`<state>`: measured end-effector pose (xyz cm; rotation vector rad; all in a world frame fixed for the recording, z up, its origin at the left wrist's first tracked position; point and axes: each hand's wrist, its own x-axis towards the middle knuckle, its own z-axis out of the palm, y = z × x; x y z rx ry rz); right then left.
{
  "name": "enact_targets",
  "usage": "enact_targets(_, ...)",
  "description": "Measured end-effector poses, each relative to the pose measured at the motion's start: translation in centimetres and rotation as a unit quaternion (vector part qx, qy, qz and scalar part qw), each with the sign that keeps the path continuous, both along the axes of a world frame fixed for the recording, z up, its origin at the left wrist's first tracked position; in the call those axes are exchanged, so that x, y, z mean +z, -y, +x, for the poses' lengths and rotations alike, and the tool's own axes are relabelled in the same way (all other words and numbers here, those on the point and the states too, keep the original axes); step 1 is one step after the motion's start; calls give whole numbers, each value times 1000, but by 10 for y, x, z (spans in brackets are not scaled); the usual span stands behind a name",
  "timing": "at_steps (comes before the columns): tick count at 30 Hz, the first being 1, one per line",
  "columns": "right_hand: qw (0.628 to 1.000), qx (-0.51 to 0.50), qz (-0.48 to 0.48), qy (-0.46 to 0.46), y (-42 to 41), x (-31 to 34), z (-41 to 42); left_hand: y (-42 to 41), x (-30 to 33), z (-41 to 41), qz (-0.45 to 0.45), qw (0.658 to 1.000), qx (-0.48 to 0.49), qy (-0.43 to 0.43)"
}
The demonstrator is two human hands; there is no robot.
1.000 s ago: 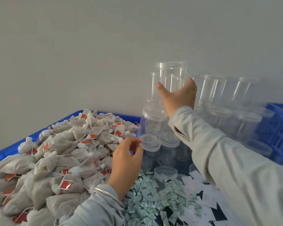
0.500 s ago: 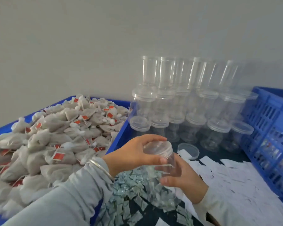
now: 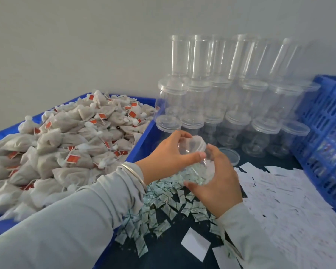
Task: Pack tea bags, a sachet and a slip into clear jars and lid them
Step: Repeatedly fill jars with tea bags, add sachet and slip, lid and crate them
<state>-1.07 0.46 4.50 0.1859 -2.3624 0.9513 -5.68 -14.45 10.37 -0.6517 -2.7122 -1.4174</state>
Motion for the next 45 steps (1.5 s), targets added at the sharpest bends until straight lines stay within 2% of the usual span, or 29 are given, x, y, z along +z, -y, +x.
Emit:
enact_targets(2,992,-64,75,-82,1,-10,-4,0,-1,-3,-4,1000,6,17)
enact_targets(5,972,-112,123,-166,0,-25,-4,4,-4,-7,-58,998,1,38)
enact_targets(7,965,-127,141,-181,-1,-33,-6,3,-5,-8,-80,996,5,47)
enact_targets(12,953,-148,173,-200,-2,-38,-9,-3,-5,-7,-59,993,44,89)
enact_targets(15,948,-159,181,-206,-3,-38,-6,-7,-2,-1,-2,986,53,159)
enact_targets(18,940,-172,190,-226,1,-36,-4,-10,1,3,31,972,21,234)
enact_targets(20,938,-206,168,-222,-2,-34,-4,-8,4,2,111,938,23,328)
enact_targets(22,943,-276,80,-167,-17,-33,-5,4,8,-4,205,885,37,417)
enact_targets(24,941,-322,-13,-104,-38,-32,-6,19,10,-12,254,857,60,444)
enact_targets(26,942,-322,-55,-72,-49,-32,-6,27,7,-22,244,865,96,427)
enact_targets(28,951,-296,-54,-74,-45,-35,-7,25,4,-26,211,883,130,399)
enact_targets(32,963,-246,-50,-99,-29,-37,-7,17,4,-23,230,898,123,355)
enact_targets(35,965,-232,-57,-104,-30,-38,-8,18,3,-25,131,935,135,301)
enact_targets(39,968,-215,-79,-101,-31,-38,-8,19,2,-29,75,956,132,251)
enact_targets(45,976,-173,-101,-85,-25,-38,-6,19,2,-31,106,960,179,186)
